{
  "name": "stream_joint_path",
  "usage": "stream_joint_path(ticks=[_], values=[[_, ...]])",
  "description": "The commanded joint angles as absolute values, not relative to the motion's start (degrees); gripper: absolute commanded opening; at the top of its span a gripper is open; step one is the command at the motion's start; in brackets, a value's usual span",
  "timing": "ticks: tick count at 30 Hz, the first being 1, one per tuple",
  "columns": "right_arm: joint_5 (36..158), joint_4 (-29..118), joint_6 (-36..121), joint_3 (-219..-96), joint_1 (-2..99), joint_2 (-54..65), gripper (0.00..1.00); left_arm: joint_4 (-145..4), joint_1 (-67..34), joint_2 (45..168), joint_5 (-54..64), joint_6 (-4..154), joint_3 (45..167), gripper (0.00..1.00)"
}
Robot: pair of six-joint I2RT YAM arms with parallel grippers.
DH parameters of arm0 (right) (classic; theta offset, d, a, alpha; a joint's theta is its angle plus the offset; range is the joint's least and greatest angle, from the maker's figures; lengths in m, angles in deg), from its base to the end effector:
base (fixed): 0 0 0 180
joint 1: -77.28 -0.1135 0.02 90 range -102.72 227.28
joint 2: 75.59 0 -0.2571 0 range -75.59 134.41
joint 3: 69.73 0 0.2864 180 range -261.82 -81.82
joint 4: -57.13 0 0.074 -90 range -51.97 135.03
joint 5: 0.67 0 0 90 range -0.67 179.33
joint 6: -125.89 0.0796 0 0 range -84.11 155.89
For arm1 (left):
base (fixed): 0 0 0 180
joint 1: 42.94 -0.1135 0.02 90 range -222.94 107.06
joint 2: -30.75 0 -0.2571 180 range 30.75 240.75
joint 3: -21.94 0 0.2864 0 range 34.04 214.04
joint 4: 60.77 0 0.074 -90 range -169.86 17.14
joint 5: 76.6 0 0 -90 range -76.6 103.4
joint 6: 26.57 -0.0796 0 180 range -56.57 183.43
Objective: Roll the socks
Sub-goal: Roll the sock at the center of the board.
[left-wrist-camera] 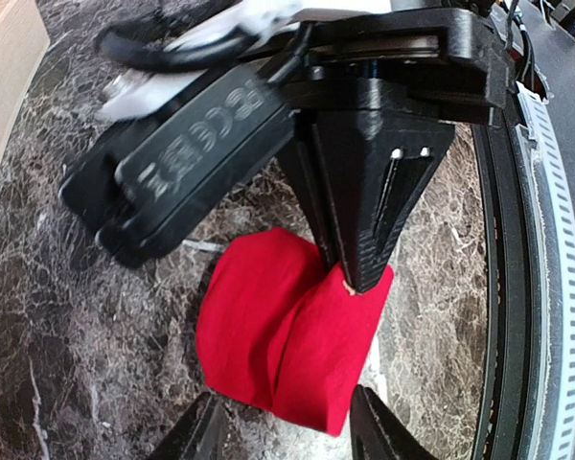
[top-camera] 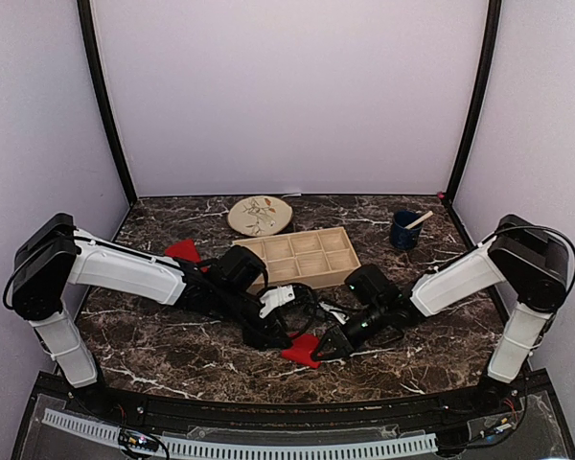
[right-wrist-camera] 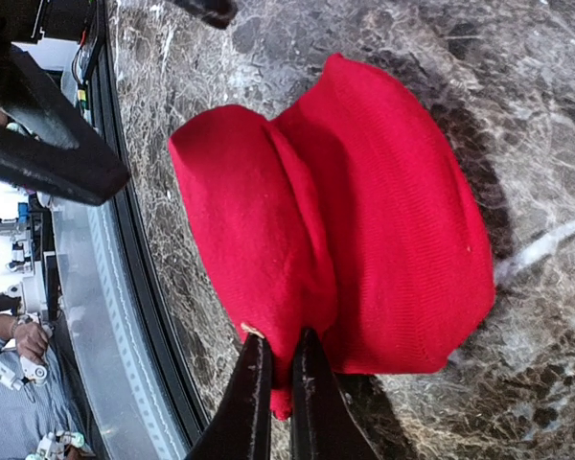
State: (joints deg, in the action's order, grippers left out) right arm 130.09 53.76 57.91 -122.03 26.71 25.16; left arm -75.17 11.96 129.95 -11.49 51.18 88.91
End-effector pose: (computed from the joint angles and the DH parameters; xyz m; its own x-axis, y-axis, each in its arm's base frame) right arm 0.1764 0.2963 0.0462 -0.7783 -0.4994 -0.3806 -0.5928 0.3847 0.7075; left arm 0.2048 -0.3496 0.1083 -0.2157 0.6417 -0.7360 0.9764 0.1525 -0.1533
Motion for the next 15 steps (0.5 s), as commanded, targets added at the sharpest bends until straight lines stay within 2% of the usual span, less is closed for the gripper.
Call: stream_joint_path(ticks=[1,15], values=[[131.07,50.73,58.07,-123.56,26.91,26.71,0.0,-77.4,12.58,129.98,-12.03,48.66,90.46,0.47],[132.12,47.99,56.65,-126.75,27.0,28.96,0.0,-80.34,14.24,132.55,-11.41,46.35,91.48,0.47]])
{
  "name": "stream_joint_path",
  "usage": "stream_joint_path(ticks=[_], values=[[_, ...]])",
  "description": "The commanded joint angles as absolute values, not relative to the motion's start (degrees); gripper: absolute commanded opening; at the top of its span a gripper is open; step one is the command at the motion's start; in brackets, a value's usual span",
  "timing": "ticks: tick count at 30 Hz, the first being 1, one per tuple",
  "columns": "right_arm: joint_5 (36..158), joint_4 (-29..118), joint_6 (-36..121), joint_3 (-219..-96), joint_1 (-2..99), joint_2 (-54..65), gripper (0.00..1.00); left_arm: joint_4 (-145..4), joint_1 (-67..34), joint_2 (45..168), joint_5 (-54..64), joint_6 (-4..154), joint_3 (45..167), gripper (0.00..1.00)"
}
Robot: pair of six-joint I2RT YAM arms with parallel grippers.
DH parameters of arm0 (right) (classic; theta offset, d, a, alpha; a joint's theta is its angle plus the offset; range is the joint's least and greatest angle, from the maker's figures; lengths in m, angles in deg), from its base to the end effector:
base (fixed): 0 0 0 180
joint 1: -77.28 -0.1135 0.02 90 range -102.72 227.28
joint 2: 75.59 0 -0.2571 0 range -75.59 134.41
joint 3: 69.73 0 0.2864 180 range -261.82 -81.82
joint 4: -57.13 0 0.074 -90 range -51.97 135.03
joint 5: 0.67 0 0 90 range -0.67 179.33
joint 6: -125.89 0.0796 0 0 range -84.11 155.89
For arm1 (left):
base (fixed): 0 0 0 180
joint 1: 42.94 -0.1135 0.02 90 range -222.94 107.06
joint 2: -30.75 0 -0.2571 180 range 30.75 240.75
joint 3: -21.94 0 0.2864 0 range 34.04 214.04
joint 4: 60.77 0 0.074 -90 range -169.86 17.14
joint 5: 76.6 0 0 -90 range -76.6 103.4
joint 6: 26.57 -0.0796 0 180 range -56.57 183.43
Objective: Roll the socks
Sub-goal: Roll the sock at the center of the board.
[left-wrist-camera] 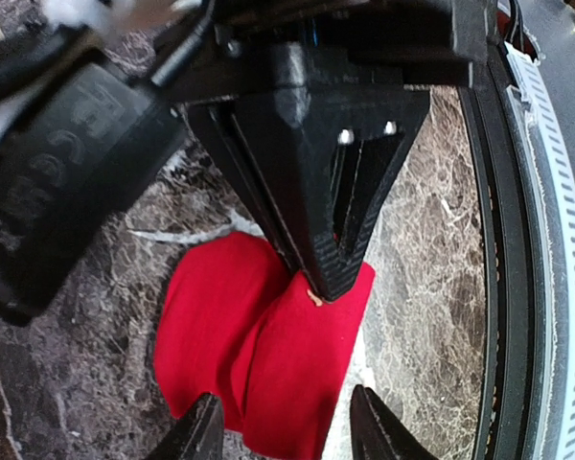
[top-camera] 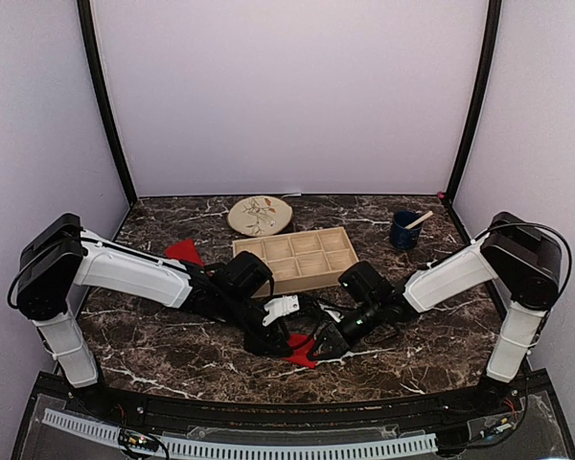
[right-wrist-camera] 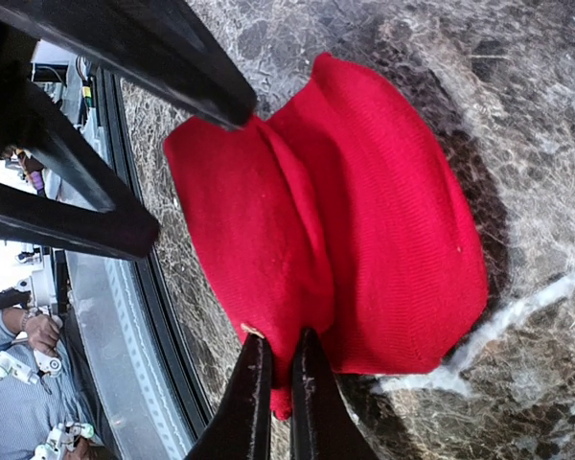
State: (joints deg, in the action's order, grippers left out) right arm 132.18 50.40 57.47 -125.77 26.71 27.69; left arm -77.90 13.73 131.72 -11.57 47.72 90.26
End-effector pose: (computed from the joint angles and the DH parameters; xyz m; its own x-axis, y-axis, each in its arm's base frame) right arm 0.1813 0.3058 0.0464 -0.7794 -0.5232 -0.3447 -0.5739 0.3754 0.7278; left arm 0.1942 -0.3564 0.0998 -0.1582 0.6873 -0.7089 0.9869 0.0875 -0.1355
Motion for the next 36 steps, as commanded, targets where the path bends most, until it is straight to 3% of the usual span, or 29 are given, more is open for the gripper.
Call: stream_joint_path(ticks=[1,11,18,26,31,36], values=[[132.28,47.92,56.59,-126.85,26.96,28.99,0.0,-80.52,14.28,132.72,-11.37,46.16,91.62,0.48],[132.71,46.9,55.83,-127.51,26.97,29.65,0.0,-82.29,14.97,134.58,-10.2,45.08,92.36,0.47],[132.71,46.07,55.4,-128.1,26.98,30.34,0.0,-82.42,15.29,134.68,-10.0,44.62,92.5,0.4],[132.91,45.57,55.24,-128.66,27.0,30.96,0.0,-83.07,15.67,135.19,-10.98,44.13,92.8,0.26],[132.52,45.22,55.14,-128.87,27.0,30.76,0.0,-83.98,15.69,135.78,-11.34,43.96,93.24,0.01],[131.62,45.36,55.33,-128.21,27.0,30.26,0.05,-84.67,15.69,136.77,-11.72,44.22,93.64,0.0]])
